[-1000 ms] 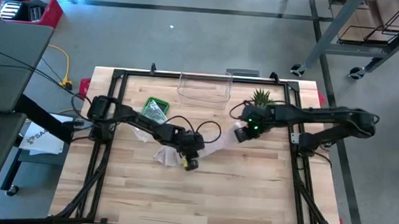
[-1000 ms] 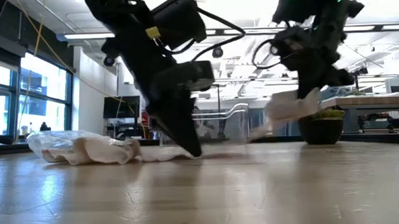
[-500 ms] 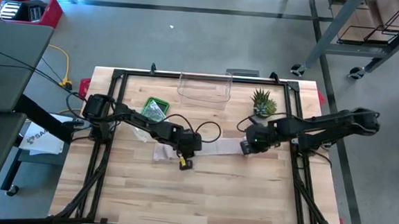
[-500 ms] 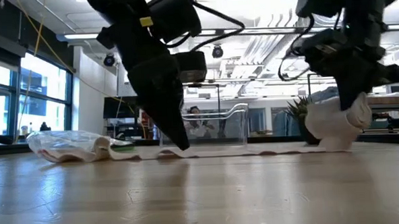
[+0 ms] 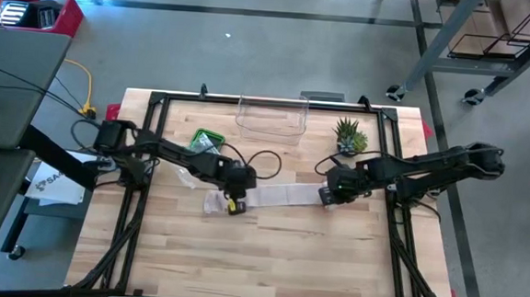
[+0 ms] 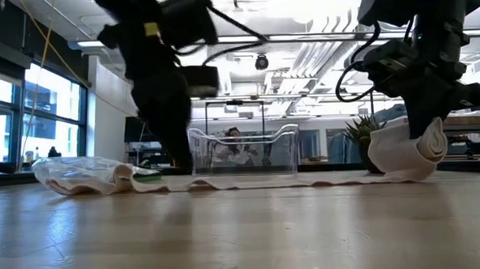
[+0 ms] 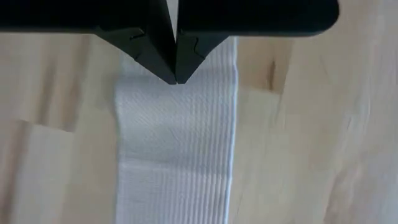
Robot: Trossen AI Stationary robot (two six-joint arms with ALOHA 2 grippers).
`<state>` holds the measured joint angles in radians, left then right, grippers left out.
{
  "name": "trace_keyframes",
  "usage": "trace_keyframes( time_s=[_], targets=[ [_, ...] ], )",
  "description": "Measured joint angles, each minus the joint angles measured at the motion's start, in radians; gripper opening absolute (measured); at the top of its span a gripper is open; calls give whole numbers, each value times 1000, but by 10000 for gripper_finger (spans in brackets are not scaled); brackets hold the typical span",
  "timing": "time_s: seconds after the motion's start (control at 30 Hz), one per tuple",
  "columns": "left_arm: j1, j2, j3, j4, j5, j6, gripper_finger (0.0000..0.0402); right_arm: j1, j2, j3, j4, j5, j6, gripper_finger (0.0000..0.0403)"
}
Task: Roll bandage
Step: Roll the bandage
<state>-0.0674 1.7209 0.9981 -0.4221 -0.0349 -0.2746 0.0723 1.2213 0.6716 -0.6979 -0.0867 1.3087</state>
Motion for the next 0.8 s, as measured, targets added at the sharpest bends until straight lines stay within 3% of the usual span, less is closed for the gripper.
trace_keyframes(
  time_s=[0.2,0.33,0.47,0.63,0.8],
  targets=[
    [-54,-222,-130,-6,-108,-114,0,0,0,0,9,-1,-13,5],
    [-60,-322,-276,-130,-9,-147,0,0,0,0,26,-3,-32,5],
    [-62,-408,-357,-84,41,-195,0,0,0,0,31,-12,-29,5],
    [-70,-422,-386,-55,53,-190,0,0,0,0,33,-12,-26,5],
    [-69,-354,-397,-71,63,-166,0,0,0,1,6,6,-3,5]
  ],
)
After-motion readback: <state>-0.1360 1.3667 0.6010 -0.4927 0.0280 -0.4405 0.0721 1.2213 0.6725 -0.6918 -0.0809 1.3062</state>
